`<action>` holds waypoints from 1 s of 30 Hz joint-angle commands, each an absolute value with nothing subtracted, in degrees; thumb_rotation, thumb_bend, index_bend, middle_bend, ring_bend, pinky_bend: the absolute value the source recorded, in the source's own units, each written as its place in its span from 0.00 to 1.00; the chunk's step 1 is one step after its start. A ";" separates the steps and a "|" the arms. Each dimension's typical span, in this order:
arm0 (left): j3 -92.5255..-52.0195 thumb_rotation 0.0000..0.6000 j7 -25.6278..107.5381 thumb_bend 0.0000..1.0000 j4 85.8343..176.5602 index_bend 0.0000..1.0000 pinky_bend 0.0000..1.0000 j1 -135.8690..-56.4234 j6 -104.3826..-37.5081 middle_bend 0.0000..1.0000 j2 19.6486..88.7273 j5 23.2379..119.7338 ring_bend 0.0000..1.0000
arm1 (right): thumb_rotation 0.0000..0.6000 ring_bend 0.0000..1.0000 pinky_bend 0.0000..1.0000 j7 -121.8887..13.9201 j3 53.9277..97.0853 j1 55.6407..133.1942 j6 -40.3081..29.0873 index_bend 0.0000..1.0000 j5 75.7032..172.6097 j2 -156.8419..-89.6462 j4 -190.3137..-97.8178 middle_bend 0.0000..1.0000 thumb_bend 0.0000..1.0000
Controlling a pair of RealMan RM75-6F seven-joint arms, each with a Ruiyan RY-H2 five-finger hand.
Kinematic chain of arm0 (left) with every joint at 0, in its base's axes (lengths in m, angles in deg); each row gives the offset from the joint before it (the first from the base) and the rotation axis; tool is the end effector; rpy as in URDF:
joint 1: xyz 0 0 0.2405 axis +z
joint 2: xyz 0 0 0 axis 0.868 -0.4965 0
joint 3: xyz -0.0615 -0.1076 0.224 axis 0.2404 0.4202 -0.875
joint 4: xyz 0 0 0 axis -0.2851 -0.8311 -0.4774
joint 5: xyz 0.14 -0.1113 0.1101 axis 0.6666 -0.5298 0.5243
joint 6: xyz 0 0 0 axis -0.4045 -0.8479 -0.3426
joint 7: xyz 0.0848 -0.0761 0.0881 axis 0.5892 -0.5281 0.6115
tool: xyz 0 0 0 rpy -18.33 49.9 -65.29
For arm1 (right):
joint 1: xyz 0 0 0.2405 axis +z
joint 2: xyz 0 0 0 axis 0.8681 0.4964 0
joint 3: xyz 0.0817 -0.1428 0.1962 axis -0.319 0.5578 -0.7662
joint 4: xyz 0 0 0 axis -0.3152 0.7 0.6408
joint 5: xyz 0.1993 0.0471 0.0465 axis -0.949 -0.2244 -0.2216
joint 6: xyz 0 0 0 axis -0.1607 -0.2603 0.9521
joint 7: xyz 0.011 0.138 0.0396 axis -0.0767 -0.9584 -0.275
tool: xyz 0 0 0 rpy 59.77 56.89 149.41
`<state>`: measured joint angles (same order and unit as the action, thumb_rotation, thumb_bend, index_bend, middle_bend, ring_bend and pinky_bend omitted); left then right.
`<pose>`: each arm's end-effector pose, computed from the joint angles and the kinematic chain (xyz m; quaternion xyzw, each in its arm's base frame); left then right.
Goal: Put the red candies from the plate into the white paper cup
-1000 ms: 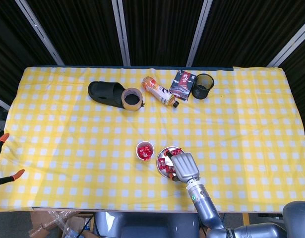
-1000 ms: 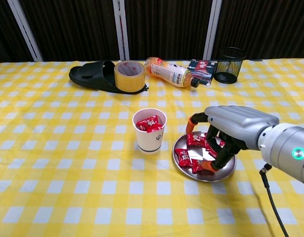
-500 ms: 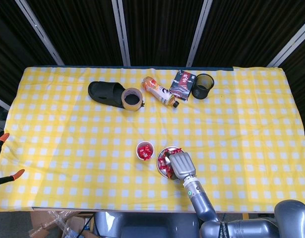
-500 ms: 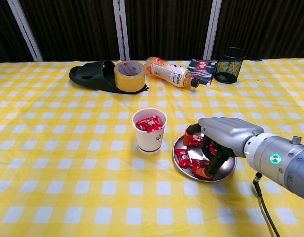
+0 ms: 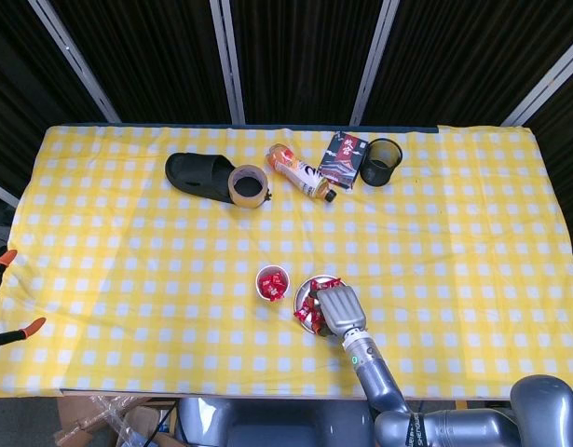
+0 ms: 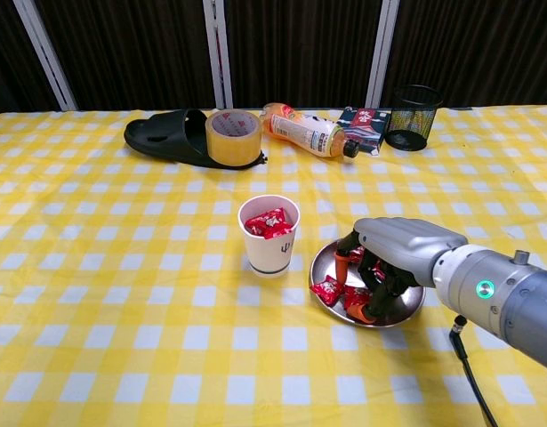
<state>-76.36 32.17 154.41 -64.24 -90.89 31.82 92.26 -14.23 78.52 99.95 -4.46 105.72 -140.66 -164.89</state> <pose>-0.3141 0.1801 0.1768 -0.5371 -0.4458 -0.4208 0.5793 -0.1275 -0.2691 -0.0792 0.7177 -0.4847 0.2970 0.4023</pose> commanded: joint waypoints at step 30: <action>-76.34 1.00 32.54 0.05 154.60 0.00 0.00 -64.20 -90.86 0.00 31.80 92.14 0.00 | 1.00 0.94 0.84 -13.80 79.01 99.18 -3.41 0.52 106.31 -138.75 -167.03 0.79 0.42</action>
